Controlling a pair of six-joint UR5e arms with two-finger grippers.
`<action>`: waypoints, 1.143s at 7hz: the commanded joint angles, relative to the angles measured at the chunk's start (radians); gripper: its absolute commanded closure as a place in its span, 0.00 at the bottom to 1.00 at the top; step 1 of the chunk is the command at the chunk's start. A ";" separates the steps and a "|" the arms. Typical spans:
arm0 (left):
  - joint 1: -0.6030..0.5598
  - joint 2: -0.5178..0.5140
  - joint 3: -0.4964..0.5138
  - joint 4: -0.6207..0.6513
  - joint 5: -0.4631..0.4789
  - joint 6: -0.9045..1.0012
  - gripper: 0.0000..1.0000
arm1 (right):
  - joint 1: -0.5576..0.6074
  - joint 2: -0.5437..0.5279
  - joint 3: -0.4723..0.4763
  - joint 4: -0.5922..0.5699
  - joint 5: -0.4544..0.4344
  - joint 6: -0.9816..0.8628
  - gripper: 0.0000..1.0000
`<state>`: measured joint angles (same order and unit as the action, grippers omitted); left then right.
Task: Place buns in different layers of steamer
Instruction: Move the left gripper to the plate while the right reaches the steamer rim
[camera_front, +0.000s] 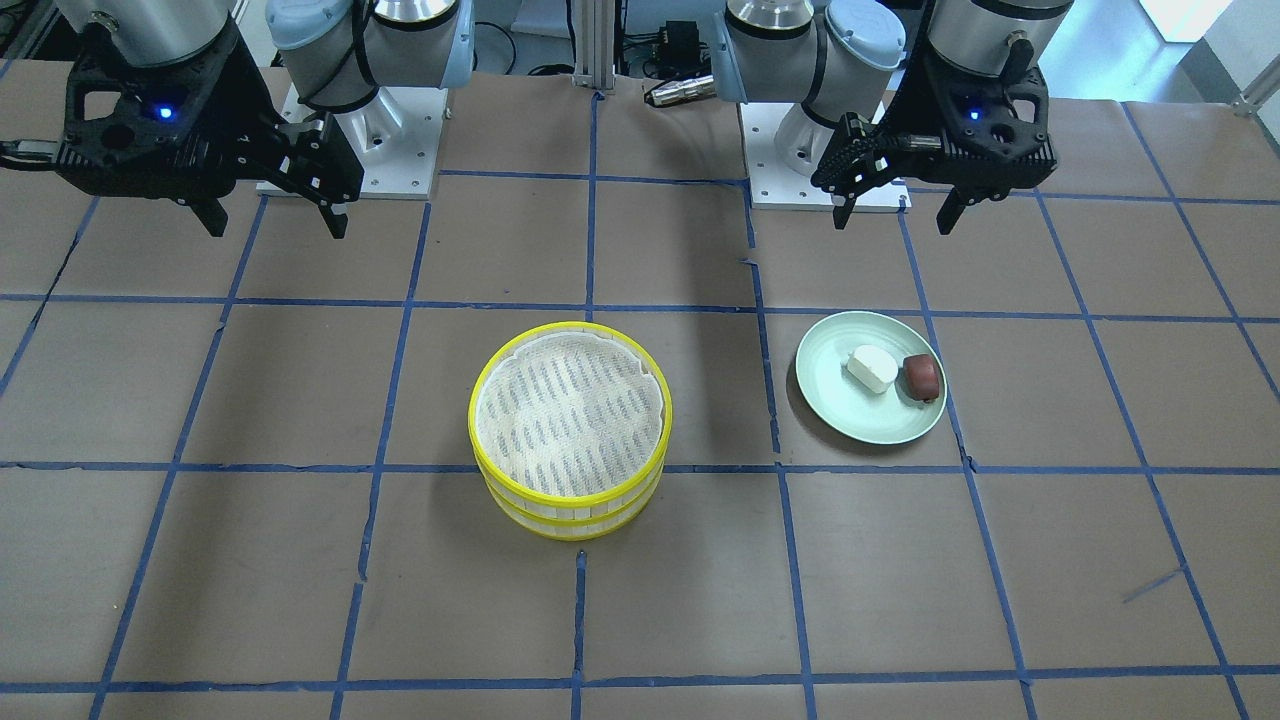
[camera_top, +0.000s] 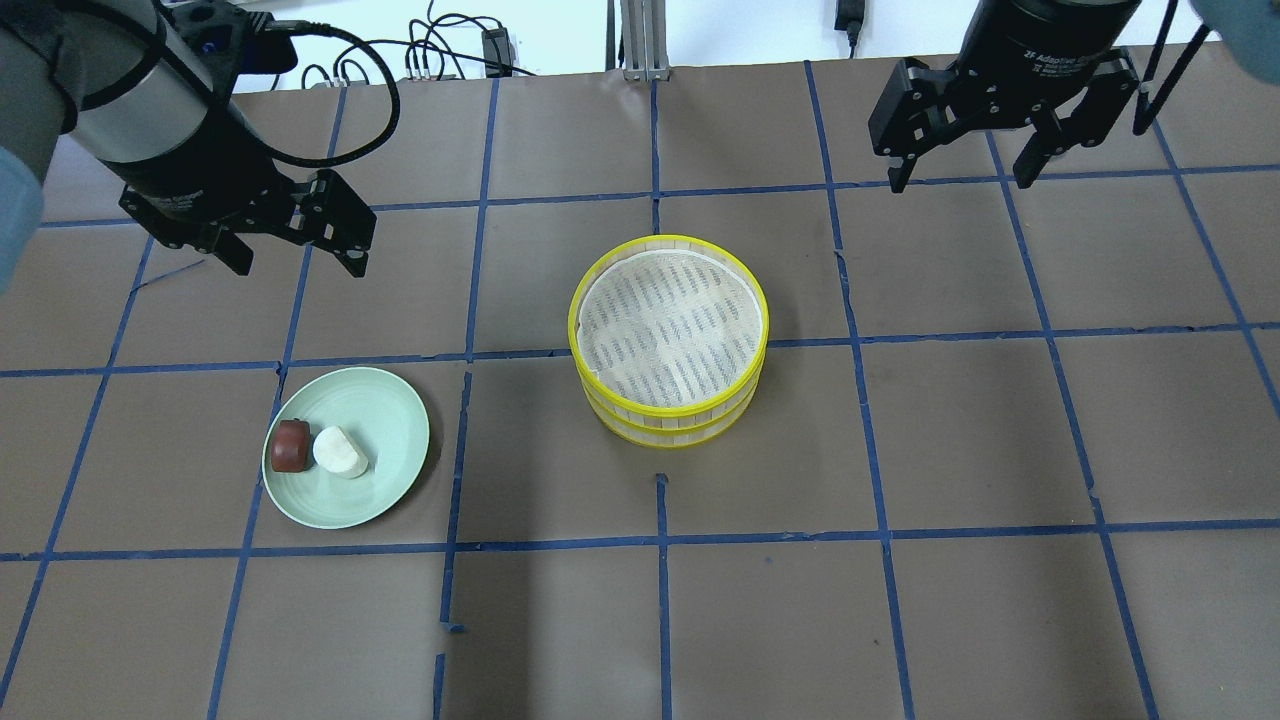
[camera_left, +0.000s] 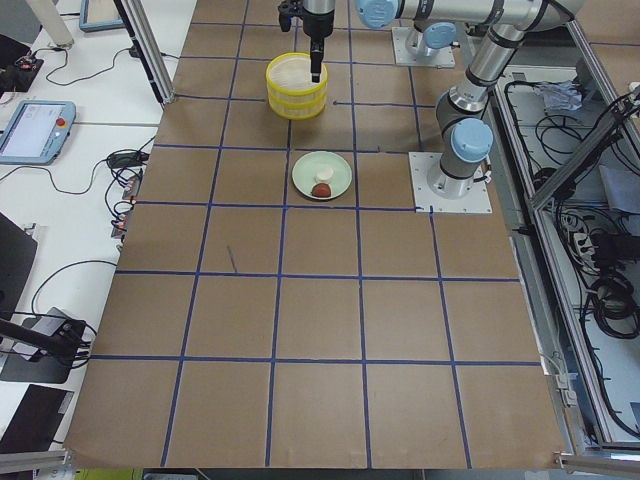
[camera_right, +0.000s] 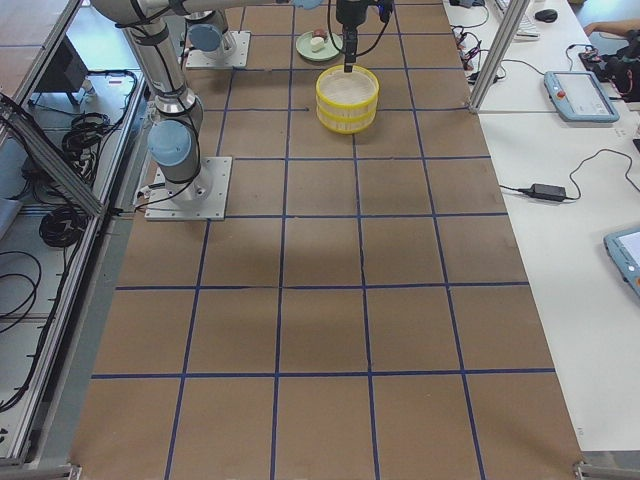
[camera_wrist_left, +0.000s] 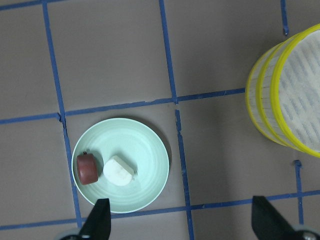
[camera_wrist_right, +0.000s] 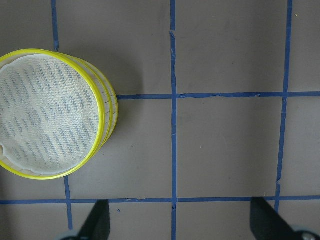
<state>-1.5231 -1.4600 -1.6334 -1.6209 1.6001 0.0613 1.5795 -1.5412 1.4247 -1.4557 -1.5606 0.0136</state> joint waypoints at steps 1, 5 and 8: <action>0.001 0.004 0.000 -0.013 0.008 -0.006 0.00 | 0.002 -0.008 0.005 0.004 0.007 0.000 0.00; 0.039 -0.011 -0.031 -0.002 0.003 0.024 0.00 | 0.001 -0.039 0.080 -0.003 0.019 0.003 0.00; 0.207 -0.062 -0.213 0.141 -0.006 0.170 0.00 | 0.022 0.027 0.100 -0.134 0.016 0.016 0.01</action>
<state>-1.3795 -1.4986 -1.7555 -1.5592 1.5946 0.1860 1.5953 -1.5529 1.5129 -1.5066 -1.5438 0.0252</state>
